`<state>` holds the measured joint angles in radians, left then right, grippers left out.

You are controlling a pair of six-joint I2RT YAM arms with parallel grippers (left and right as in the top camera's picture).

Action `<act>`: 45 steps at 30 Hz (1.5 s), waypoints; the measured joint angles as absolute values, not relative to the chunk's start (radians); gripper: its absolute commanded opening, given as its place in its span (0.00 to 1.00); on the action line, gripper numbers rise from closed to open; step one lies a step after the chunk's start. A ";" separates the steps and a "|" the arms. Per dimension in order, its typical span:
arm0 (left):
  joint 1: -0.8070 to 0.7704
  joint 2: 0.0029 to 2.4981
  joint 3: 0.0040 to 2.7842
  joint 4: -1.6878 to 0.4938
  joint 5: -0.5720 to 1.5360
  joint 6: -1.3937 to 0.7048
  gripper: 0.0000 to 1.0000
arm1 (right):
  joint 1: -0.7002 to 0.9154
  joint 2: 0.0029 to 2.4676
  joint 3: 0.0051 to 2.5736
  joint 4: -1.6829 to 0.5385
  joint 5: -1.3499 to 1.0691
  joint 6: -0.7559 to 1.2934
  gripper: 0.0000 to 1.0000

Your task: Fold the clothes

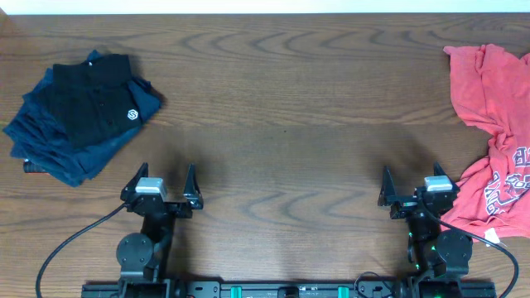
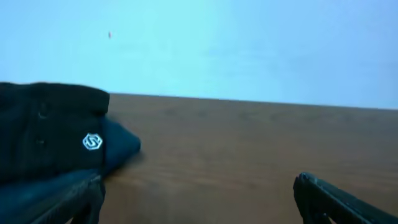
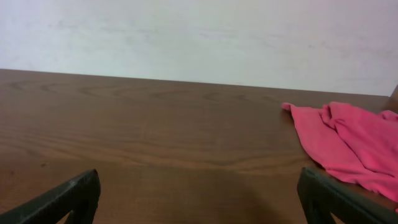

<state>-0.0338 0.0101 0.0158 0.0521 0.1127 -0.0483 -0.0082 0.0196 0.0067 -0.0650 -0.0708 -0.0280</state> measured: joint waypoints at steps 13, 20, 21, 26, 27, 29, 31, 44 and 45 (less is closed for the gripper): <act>-0.034 0.011 0.015 -0.019 0.105 -0.048 0.98 | -0.008 0.020 0.007 -0.065 -0.071 -0.028 0.99; -0.034 0.011 0.015 -0.019 0.105 -0.048 0.98 | -0.008 0.020 0.007 -0.065 -0.071 -0.028 0.99; -0.034 0.011 0.015 -0.019 0.105 -0.048 0.98 | -0.008 0.020 0.007 -0.065 -0.071 -0.028 0.99; -0.034 0.011 0.015 -0.019 0.105 -0.048 0.98 | -0.008 0.020 0.007 -0.065 -0.071 -0.028 0.99; -0.034 0.011 0.015 -0.019 0.105 -0.048 0.98 | -0.008 0.020 0.007 -0.065 -0.071 -0.028 0.99; -0.034 0.011 0.015 -0.019 0.105 -0.048 0.98 | -0.008 0.020 0.007 -0.065 -0.071 -0.028 0.99; -0.034 0.011 0.015 -0.019 0.105 -0.048 0.98 | -0.008 0.020 0.007 -0.065 -0.071 -0.028 0.99; -0.034 0.011 0.015 -0.019 0.105 -0.048 0.98 | -0.008 0.020 0.007 -0.065 -0.071 -0.028 0.99; -0.034 0.011 0.015 -0.019 0.105 -0.048 0.98 | -0.008 0.020 0.007 -0.065 -0.071 -0.028 0.99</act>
<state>-0.0338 0.0113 0.0154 -0.0185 0.1047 -0.0483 -0.0082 0.0196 0.0067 -0.0650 -0.0708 -0.0280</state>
